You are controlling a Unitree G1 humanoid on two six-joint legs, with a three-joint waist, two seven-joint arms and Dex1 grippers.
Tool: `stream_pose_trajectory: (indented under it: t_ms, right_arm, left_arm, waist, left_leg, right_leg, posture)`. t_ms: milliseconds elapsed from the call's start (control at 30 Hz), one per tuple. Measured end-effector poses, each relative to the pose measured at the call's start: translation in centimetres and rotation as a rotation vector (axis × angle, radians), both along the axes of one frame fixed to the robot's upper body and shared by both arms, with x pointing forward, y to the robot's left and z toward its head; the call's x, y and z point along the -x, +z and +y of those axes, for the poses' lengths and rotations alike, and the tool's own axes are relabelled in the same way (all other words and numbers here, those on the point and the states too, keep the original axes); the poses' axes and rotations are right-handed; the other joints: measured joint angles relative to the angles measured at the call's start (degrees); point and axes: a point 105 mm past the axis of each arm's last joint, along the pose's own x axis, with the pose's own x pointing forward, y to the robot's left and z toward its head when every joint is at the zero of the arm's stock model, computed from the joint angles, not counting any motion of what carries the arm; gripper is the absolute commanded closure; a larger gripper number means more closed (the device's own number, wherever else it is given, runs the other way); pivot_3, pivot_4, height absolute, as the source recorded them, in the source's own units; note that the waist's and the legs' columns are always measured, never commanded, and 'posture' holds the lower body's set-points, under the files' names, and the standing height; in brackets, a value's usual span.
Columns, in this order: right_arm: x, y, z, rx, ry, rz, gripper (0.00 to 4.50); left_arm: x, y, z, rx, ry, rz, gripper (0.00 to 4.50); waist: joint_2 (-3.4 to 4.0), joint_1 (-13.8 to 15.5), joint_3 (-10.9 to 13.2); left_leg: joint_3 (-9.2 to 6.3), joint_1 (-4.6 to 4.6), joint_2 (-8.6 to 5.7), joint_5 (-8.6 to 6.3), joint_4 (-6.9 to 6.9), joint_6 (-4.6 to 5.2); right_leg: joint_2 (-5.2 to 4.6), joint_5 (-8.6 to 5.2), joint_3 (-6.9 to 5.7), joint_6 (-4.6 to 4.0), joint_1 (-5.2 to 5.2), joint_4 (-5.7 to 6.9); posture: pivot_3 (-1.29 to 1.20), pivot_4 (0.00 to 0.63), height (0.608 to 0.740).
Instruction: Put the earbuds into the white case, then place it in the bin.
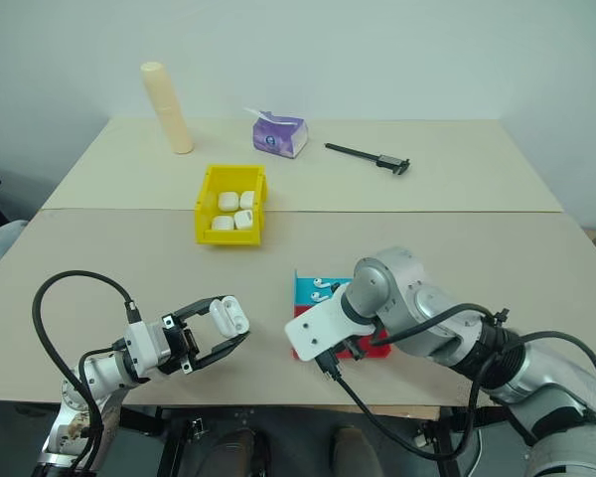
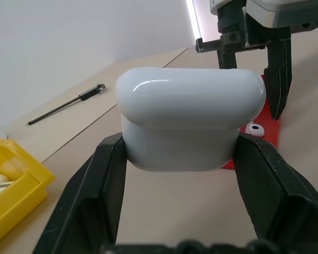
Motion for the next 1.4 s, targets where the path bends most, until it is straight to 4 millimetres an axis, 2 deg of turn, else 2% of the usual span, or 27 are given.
stream_pose_trajectory:
  t_ms: [200, 367, 800, 900, 967, 1300, 1400]
  right_arm:
    - [0.1, -0.2, 0.5, -0.008, 0.01, 0.007, 2.51]
    - [-0.2, -1.4, -0.1, 0.018, -0.023, 0.018, 2.51]
    - [-0.4, -1.5, 0.2, 0.023, 0.0, -0.005, 2.51]
    - [-0.5, -1.5, 0.1, 0.023, 0.001, -0.005, 3.1]
    - [-0.5, -1.4, 0.2, 0.019, 0.008, -0.008, 3.74]
    - [-0.5, -1.4, 0.2, 0.014, 0.015, -0.011, 3.74]
    - [-0.5, -1.4, 0.2, 0.015, 0.017, -0.01, 3.87]
  left_arm:
    - [-0.1, -0.1, 0.1, 0.0, 0.015, 0.006, 1.76]
    - [-0.2, -0.2, 0.1, -0.013, 0.023, 0.019, 1.76]
    - [-0.2, -0.5, 0.4, -0.031, 0.044, 0.035, 1.76]
    - [-0.3, -0.5, 0.4, -0.033, 0.05, 0.038, 1.76]
    - [-0.3, -0.5, 0.4, -0.033, 0.052, 0.039, 1.76]
    - [-0.2, -0.6, 0.1, -0.048, 0.054, 0.044, 1.76]
    - [-0.2, -0.6, 0.0, -0.046, 0.055, 0.046, 1.76]
  waist:
    - [0.0, 0.0, 0.0]
    - [0.0, 0.0, 0.0]
    - [-0.01, -0.1, 0.0]
    - [-0.01, 0.0, 0.0]
    - [-0.01, 0.0, 0.0]
    - [-0.02, 0.0, 0.0]
    - [-0.02, 0.0, 0.0]
  left_leg:
    - [0.01, -0.03, 0.0, 0.0, -0.01, 0.0]
    - [0.12, -0.03, 0.0, 0.0, -0.01, 0.0]
    - [0.12, 0.02, 0.01, 0.0, -0.04, 0.0]
    - [0.13, 0.03, 0.01, 0.0, -0.04, 0.0]
    - [0.12, 0.04, 0.01, 0.0, -0.04, 0.0]
    - [0.12, 0.03, 0.01, 0.0, -0.04, -0.01]
    - [0.12, 0.03, 0.01, 0.0, -0.04, -0.01]
  right_leg:
    - [-0.01, -0.01, -0.01, -0.01, 0.0, -0.03]
    - [-0.01, -0.01, -0.04, -0.02, -0.01, -0.02]
    - [0.0, -0.02, -0.04, -0.04, 0.01, -0.02]
    - [0.0, -0.02, -0.04, -0.04, 0.02, -0.02]
    - [-0.01, -0.02, -0.04, -0.04, 0.02, -0.02]
    - [-0.01, -0.02, -0.04, -0.04, 0.02, -0.03]
    - [-0.01, -0.03, -0.04, -0.05, 0.02, -0.03]
  posture:
    - [0.0, 0.15, 0.74]
    - [0.0, 0.15, 0.74]
    - [0.0, 0.15, 0.74]
    - [0.0, 0.15, 0.74]
    - [0.0, 0.15, 0.74]
    - [0.0, 0.15, 0.74]
    - [0.0, 0.15, 0.74]
